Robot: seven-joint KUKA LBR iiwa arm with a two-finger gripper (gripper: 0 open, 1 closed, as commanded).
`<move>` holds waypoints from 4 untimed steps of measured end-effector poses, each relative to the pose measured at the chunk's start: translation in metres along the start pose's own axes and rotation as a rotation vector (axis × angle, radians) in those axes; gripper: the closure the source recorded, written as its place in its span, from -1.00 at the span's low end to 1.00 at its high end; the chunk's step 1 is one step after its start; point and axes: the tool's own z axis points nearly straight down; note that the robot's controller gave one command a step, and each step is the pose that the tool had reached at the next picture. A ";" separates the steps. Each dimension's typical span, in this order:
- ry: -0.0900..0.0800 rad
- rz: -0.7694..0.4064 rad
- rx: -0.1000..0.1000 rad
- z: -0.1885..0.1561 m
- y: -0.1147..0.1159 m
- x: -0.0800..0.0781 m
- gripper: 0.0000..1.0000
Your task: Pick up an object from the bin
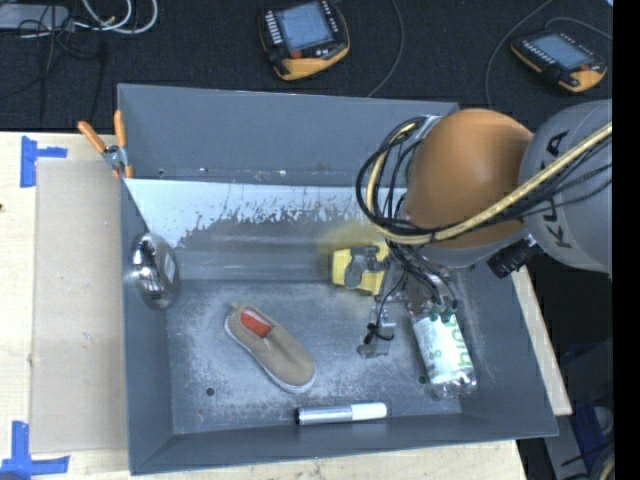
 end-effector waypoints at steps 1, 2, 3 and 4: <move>0.003 -0.108 -0.002 0.067 0.047 -0.041 -1.00; 0.014 -0.053 0.000 0.150 0.064 -0.062 -1.00; 0.012 -0.256 -0.002 0.146 0.077 -0.013 -1.00; 0.011 -0.255 -0.002 0.146 0.076 -0.013 -1.00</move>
Offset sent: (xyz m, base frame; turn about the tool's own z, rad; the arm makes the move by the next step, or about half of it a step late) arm 0.0406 0.0451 -0.0632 -0.1062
